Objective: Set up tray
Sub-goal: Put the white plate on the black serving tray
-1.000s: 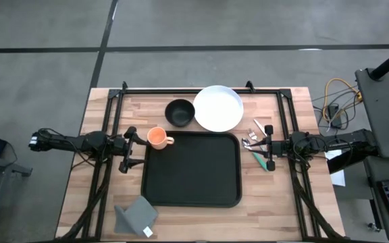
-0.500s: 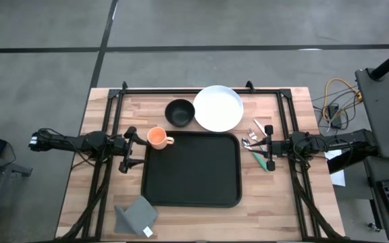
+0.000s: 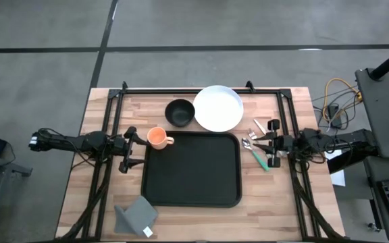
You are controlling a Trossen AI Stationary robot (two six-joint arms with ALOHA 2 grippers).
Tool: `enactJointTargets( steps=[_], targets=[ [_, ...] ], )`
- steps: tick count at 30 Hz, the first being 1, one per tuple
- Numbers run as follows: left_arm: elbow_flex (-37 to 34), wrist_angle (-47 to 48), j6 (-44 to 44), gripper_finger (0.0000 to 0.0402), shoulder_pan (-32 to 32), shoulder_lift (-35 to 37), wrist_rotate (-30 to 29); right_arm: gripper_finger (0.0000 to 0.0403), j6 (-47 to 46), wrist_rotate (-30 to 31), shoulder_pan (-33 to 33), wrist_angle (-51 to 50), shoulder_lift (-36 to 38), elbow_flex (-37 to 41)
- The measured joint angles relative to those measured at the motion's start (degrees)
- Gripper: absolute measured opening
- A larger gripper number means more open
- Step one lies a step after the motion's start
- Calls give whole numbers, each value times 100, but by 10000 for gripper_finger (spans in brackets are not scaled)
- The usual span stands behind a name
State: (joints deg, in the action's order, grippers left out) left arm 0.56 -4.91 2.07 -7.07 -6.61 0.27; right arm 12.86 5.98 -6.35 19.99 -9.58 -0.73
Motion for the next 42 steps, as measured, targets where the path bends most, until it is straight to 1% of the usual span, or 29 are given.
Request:
enactJointTargets(
  steps=[5, 16, 23, 26, 34, 42],
  targets=[
    [0, 3, 0, 315, 0, -22, -22, 68, 278, 1, 0, 43, 0, 1],
    [0, 3, 2, 315, 0, -22, -17, 68, 277, 29, 0, 304, 2, -11],
    [4, 3, 2, 315, 0, -22, -11, 68, 357, 308, 4, 222, -259, -338],
    [4, 1, 7, 315, 2, -22, 7, 68, 422, 376, 4, -131, -479, -649],
    [4, 0, 7, 315, 1, -22, 8, 68, 432, 1220, 5, -1553, -1213, -1715],
    [4, 0, 5, 315, 2, -22, 5, 68, 432, 1372, 186, -2737, -1816, -2658]
  ],
)
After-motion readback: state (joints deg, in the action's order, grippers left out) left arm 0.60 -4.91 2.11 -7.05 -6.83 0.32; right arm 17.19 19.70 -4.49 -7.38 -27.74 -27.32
